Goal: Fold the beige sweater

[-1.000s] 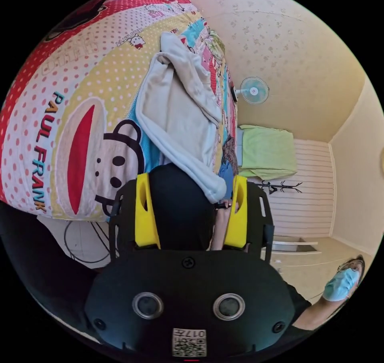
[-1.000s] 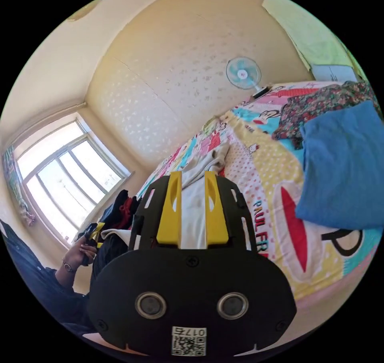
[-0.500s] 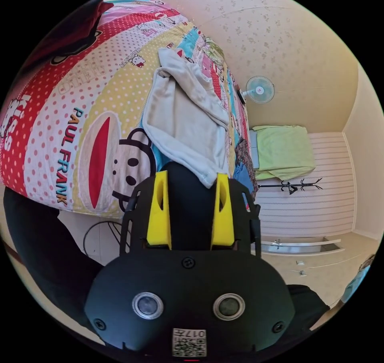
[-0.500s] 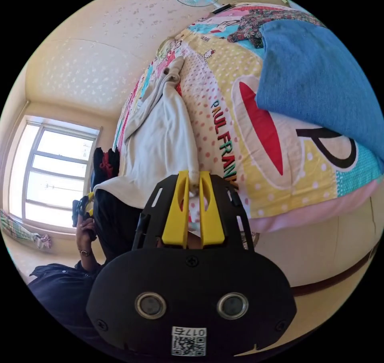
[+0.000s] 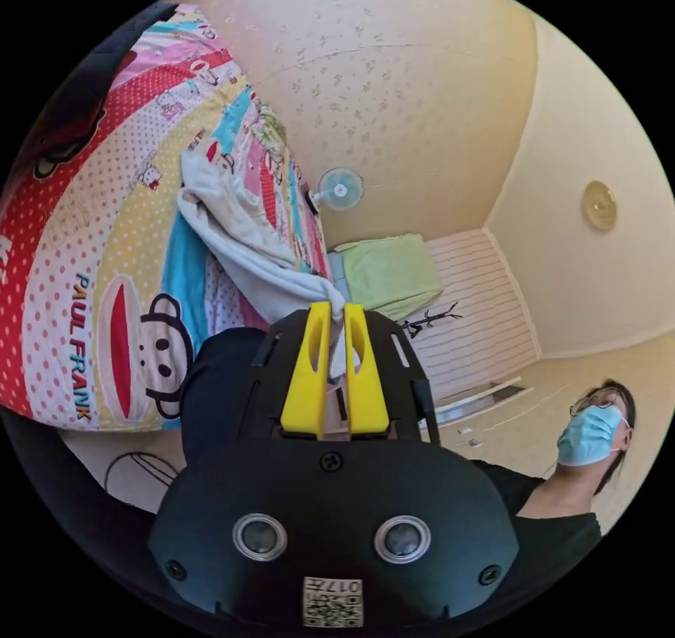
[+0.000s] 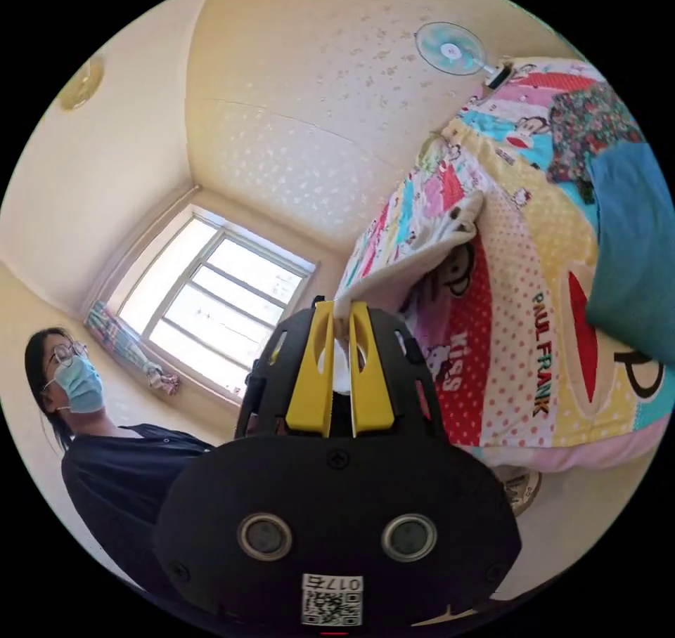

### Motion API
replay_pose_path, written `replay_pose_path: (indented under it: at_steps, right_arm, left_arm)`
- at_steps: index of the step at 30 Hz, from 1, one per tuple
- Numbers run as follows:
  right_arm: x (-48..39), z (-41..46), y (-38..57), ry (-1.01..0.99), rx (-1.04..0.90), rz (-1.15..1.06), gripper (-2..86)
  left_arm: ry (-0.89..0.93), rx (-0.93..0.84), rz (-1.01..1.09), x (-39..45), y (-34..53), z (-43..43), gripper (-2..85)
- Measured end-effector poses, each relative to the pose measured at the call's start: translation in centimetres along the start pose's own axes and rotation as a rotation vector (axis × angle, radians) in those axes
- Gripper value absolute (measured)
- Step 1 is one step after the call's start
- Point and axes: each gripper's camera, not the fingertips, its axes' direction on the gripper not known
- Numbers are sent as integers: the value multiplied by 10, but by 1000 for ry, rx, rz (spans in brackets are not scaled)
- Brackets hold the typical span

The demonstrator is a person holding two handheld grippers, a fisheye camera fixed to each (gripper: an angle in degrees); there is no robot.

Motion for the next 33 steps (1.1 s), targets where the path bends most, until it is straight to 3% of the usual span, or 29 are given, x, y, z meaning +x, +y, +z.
replay_pose_path:
  at_steps: [6, 10, 13, 15, 20, 24, 30, 33]
  right_arm:
    - [-82, -42, 12, -46, -16, -202, 22]
    - [-66, -38, 43, 44, -31, -75, 22]
    - [-29, -22, 45, -9, 10, 36, 23]
    - [-15, -11, 27, -53, 58, 41, 25]
    - [32, 93, -106, 224, -25, 98, 38]
    - [69, 155, -151, 274, -48, 119, 74]
    - [108, 181, -63, 477, -121, 136, 100]
    - [144, 182, 5, 572, -129, 236, 111]
  left_arm:
    - [-24, -66, 180, 52, 15, -62, 41]
    - [-68, -127, 79, 30, 29, -55, 41]
    - [96, -100, -18, 3, 9, -44, 41]
    - [80, -112, -45, -10, -37, -29, 41]
    - [-49, -82, -67, -43, -168, 20, 46]
    - [-76, 17, -33, -67, -222, 32, 86]
    - [-304, -186, -147, -149, -165, 59, 144]
    - [-314, -291, -273, -195, -132, 77, 163]
